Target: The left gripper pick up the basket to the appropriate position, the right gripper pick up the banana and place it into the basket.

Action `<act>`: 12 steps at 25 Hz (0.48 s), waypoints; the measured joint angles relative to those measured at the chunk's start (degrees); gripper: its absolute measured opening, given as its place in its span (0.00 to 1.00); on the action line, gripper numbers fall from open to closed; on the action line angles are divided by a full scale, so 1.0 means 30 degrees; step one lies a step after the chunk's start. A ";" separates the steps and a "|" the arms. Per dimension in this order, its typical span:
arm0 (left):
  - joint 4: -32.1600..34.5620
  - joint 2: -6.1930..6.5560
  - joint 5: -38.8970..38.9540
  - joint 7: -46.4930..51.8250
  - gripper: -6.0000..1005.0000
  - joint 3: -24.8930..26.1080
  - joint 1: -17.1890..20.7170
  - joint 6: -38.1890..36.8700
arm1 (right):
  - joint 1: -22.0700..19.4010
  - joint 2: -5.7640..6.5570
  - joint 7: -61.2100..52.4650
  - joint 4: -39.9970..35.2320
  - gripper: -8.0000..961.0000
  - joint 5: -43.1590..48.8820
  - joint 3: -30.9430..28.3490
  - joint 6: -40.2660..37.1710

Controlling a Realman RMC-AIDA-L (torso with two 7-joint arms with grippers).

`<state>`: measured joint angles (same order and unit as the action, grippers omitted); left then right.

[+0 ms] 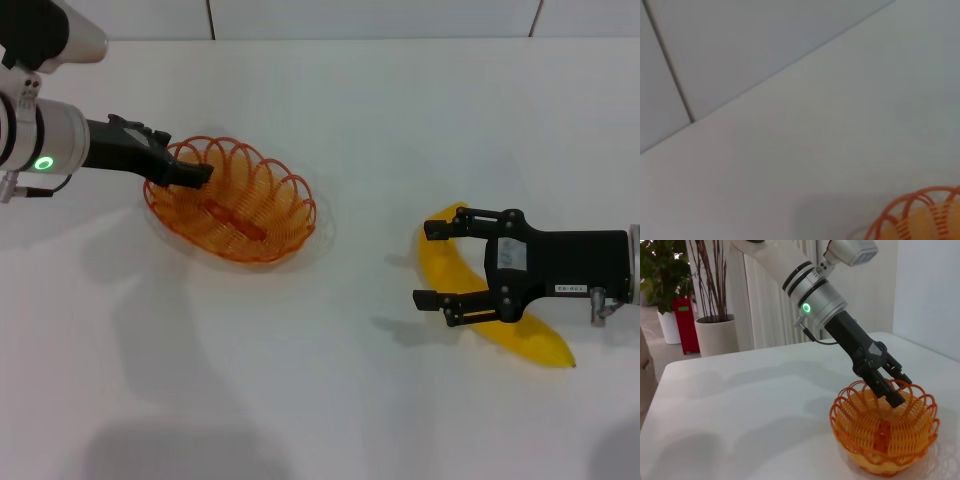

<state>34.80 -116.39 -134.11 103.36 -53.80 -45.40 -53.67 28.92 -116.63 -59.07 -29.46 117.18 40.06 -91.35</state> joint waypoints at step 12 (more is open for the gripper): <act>-0.0272 -0.0016 0.0518 -0.0223 0.52 -0.0028 0.0171 0.0378 | 0.0000 0.0000 -0.0130 0.0006 0.93 -0.0051 0.0006 -0.0069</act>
<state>33.99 -116.44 -132.56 102.69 -53.88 -44.88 -52.54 28.92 -116.63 -59.46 -29.44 117.03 40.08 -91.56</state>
